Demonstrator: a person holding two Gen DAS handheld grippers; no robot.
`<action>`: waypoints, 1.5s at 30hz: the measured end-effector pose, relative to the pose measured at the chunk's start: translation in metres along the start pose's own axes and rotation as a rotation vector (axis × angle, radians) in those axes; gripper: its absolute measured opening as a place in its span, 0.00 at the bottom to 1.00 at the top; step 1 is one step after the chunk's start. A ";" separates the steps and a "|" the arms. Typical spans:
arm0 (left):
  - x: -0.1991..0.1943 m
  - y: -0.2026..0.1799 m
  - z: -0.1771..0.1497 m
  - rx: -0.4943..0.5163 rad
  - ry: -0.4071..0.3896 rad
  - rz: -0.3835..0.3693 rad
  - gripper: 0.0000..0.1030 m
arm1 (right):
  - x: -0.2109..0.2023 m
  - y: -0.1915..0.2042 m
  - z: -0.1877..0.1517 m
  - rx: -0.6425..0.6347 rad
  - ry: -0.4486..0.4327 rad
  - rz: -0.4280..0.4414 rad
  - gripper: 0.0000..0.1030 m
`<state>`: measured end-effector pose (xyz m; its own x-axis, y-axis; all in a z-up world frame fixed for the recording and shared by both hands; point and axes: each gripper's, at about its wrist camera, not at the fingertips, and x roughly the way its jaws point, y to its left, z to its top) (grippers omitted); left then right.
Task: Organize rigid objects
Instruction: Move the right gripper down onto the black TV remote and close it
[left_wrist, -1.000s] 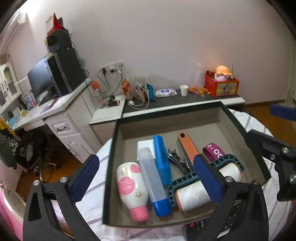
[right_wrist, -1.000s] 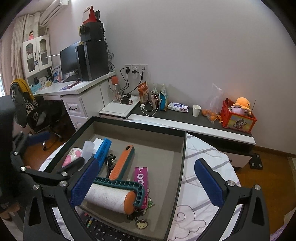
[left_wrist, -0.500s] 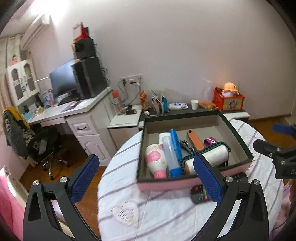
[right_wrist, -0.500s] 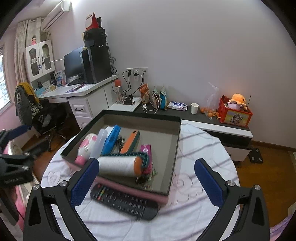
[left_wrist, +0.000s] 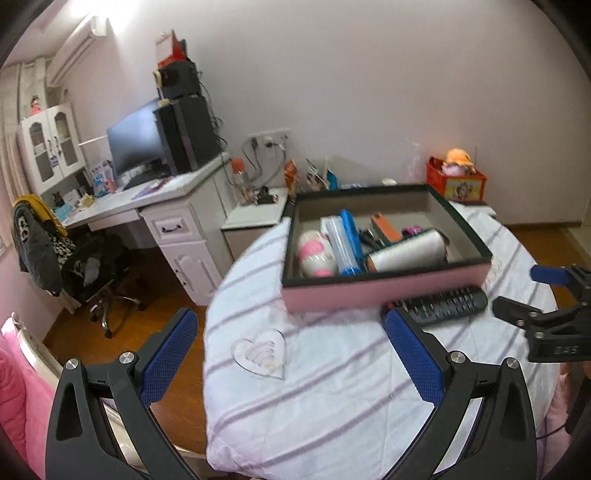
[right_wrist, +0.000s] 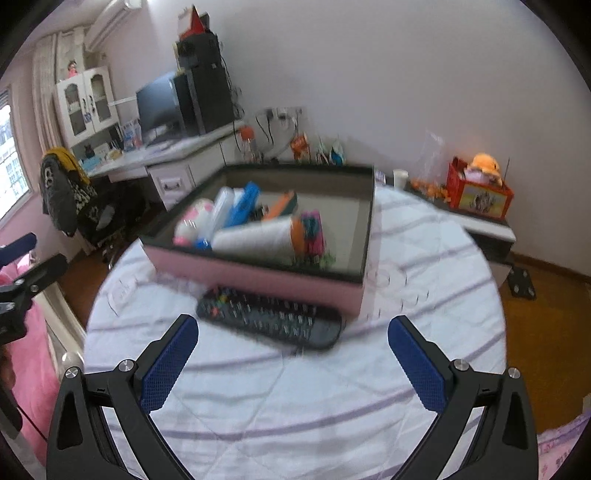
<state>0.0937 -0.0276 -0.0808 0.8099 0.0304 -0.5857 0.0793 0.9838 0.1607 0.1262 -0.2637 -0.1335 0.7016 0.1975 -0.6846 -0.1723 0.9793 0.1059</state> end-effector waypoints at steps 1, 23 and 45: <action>0.003 -0.004 -0.003 0.011 0.015 -0.004 1.00 | 0.004 -0.001 -0.003 0.006 0.007 -0.004 1.00; 0.040 0.005 -0.043 0.044 0.164 -0.035 1.00 | 0.049 0.062 -0.017 -0.203 0.118 0.222 1.00; 0.053 0.017 -0.058 0.024 0.213 -0.060 1.00 | 0.094 0.077 0.013 -0.387 0.154 0.217 1.00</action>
<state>0.1046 0.0013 -0.1555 0.6625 0.0109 -0.7490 0.1395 0.9806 0.1377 0.1877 -0.1687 -0.1799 0.5150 0.3581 -0.7788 -0.5693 0.8221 0.0016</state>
